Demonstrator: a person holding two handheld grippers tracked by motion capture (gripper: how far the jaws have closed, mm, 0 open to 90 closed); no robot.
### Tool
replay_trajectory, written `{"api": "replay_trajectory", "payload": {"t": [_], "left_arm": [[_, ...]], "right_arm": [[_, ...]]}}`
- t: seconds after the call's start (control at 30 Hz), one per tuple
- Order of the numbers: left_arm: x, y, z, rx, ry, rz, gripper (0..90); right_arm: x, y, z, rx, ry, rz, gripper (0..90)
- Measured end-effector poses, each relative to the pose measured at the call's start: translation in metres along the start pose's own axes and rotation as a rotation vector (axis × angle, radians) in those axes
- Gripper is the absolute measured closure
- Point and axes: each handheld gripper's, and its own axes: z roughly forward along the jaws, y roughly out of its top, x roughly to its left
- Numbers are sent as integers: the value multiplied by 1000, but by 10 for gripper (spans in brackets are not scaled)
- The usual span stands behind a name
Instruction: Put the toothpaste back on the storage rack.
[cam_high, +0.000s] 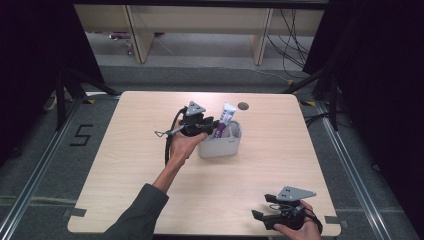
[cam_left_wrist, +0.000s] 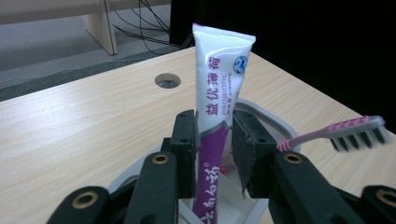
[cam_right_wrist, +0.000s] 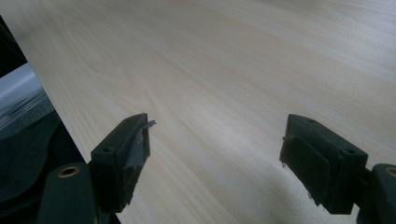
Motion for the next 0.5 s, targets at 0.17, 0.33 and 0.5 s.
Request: {"api": "replay_trajectory", "payload": {"t": [0.17, 0.33, 0.5], "left_arm": [[2, 0, -7, 4, -15, -11, 681], [5, -3, -13, -2, -19, -24, 670], [7, -7, -19, 12, -15, -23, 652]], "right_arm": [[0, 0, 0, 2, -1, -1, 237], [0, 0, 0, 0, -1, -1, 238], [-1, 0, 1, -1, 15, 5, 237]]}}
